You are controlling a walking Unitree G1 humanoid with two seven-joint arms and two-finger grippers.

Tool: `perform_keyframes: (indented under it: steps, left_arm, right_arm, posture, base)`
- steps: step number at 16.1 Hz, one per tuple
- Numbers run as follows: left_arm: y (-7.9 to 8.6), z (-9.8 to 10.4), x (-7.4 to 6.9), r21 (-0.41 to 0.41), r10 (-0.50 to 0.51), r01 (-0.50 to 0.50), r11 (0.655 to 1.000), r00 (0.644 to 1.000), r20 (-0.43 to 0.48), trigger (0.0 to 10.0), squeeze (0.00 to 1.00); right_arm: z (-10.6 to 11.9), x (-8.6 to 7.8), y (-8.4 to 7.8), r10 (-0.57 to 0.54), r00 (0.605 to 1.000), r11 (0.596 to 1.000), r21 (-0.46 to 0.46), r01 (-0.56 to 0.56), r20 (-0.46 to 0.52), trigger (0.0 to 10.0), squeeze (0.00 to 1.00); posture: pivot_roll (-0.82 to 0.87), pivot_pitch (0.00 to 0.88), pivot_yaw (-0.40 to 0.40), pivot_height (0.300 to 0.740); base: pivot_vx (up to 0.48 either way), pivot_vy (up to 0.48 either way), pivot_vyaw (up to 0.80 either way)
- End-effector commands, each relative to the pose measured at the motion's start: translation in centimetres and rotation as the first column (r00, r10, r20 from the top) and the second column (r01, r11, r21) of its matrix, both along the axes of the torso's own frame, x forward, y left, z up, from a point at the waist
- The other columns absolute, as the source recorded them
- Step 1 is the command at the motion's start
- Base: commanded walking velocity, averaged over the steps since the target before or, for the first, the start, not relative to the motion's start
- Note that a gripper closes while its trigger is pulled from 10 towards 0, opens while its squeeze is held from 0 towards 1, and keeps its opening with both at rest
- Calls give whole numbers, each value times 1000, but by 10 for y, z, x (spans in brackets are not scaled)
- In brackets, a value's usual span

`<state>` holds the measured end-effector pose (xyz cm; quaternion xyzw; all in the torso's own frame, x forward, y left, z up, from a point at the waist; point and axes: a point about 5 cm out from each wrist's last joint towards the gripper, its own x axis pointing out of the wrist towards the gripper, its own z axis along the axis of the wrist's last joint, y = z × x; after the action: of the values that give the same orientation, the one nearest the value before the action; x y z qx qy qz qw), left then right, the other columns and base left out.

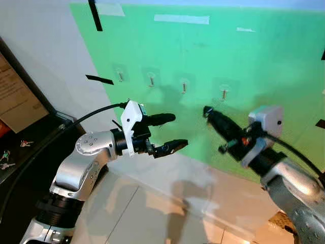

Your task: Hang keys on a hook

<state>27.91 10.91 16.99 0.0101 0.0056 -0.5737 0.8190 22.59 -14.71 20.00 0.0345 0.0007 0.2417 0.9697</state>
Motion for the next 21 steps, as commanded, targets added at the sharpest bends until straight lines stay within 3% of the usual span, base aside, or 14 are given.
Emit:
perform_keyframes:
  steps: [1, 5, 21]
  left_arm:
    - [3, 0, 0, 16, 10, -10, 1000, 1000, 5, 10000, 0]
    - [4, -1, 0, 30, 15, -15, 999, 1000, 4, 10000, 0]
    - [6, -1, 1, 26, 16, -16, 1000, 1000, 2, 10000, 0]
  right_arm:
    - [3, 4, -3, -42, 999, 999, -3, 42, 9, 10000, 0]
    - [9, 12, -7, -125, 991, 992, -3, 125, 43, 10000, 0]
    - [7, 21, -10, -191, 982, 980, 58, 191, -17, 10000, 0]
  posture:
    - [-178, 0, 145, 740]
    - [-179, 0, 148, 740]
    - [-175, 0, 147, 740]
  base:
    - [0, 0, 0]
    - [0, 0, 0]
    - [0, 0, 0]
